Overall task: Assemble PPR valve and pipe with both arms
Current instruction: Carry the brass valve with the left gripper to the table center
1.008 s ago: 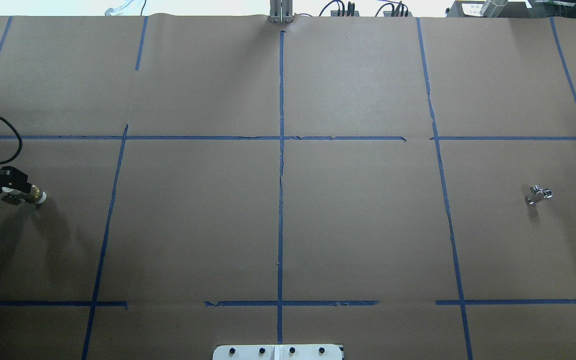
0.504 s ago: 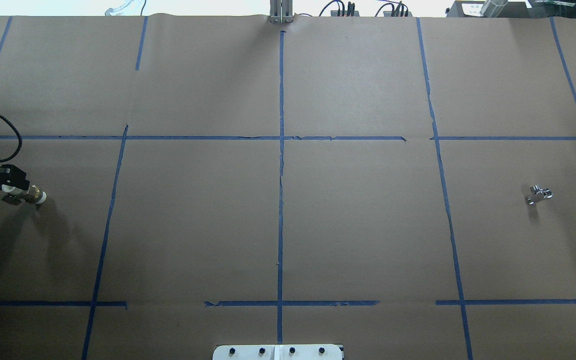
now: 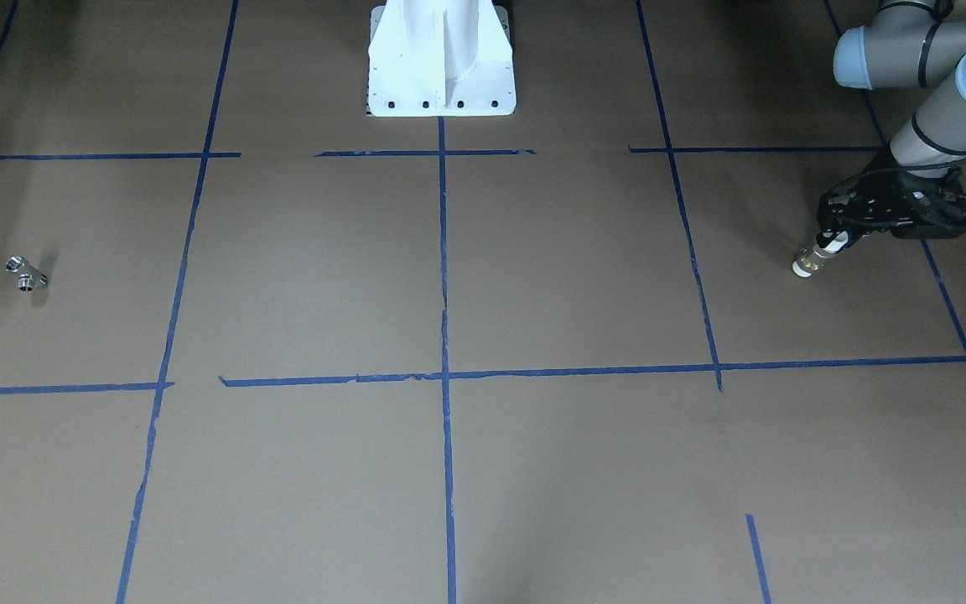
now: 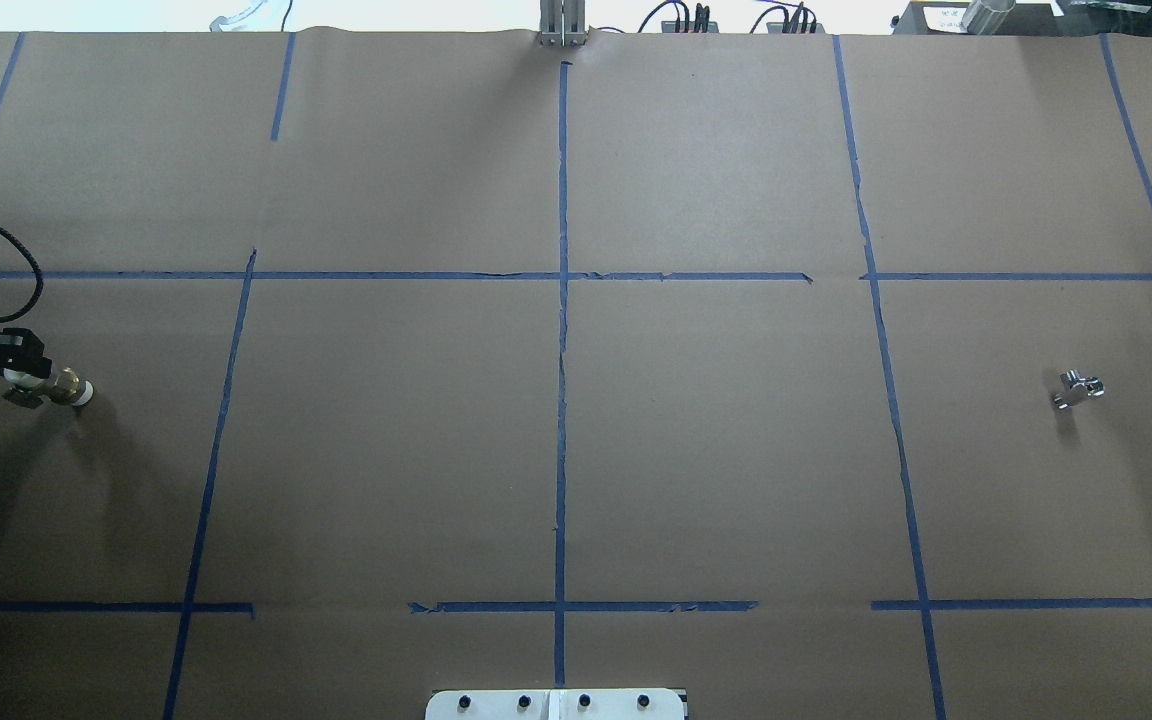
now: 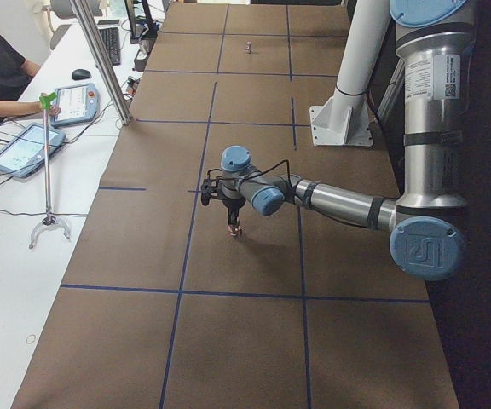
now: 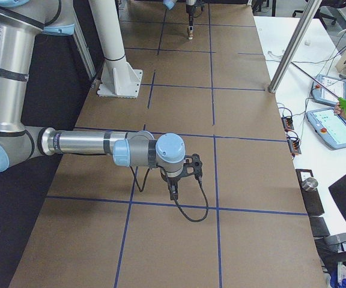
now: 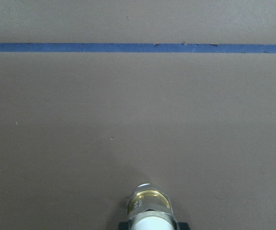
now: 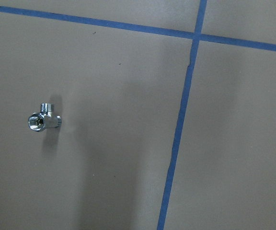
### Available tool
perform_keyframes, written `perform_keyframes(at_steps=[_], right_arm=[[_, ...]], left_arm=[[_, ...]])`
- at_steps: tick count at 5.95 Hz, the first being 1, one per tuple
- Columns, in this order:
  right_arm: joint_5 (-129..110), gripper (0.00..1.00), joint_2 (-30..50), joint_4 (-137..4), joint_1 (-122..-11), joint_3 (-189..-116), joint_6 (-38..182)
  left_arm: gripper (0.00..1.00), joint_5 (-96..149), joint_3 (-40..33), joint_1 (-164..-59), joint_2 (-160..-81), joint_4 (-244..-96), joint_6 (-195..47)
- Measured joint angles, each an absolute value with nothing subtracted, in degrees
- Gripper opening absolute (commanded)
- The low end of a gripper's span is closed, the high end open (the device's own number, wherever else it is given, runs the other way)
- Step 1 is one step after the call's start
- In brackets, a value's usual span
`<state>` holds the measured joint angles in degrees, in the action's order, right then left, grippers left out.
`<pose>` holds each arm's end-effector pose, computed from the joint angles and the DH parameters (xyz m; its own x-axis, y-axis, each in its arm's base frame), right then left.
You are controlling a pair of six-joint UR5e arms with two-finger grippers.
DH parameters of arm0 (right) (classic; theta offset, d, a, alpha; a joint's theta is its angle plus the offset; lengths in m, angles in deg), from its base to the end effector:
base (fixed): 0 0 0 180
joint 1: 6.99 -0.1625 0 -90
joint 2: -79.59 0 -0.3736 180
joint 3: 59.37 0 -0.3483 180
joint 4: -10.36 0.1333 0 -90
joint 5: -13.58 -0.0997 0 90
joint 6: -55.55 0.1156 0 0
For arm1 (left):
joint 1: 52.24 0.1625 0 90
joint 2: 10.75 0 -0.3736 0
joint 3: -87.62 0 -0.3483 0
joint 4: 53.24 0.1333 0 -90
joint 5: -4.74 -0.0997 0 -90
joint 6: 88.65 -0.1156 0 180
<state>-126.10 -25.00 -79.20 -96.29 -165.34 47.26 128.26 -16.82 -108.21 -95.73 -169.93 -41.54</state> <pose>0.0408 -0.3566 0.5873 0.6382 -0.1759 0.7495 0.1053 0.9843 0.1413 0.1933 -0.4104 0.4968 0.6775 0.0106 -0.7354 0.0651 0.9951 0.0742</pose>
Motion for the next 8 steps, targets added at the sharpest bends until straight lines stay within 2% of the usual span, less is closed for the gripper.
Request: perform_keyframes(at_steps=[2, 3, 5, 7, 8], right_arm=[[-126.2, 1.00, -25.0, -79.2, -96.3, -165.7, 47.3], [-126.2, 1.00, -25.0, -79.2, -96.3, -166.4, 47.3], [-126.3, 1.00, -24.9, -78.8, -96.2, -167.3, 46.9], [-126.3, 1.00, -25.0, -77.5, -96.1, -167.6, 46.8], [-126.1, 1.00, -25.0, -77.3, -96.1, -167.5, 46.6]], left_arm=[[0.00, 128.6, -21.8, -107.9, -98.9, -166.8, -39.3], [0.00, 128.8, -23.9, -107.4, -104.3, -161.0, -37.8], [0.00, 128.4, -26.1, -100.1, -119.7, -144.8, -31.7], [0.00, 123.3, -22.1, -91.6, -132.1, -140.6, -23.3], [0.00, 120.0, -16.6, -88.5, -139.0, -140.3, -20.7]])
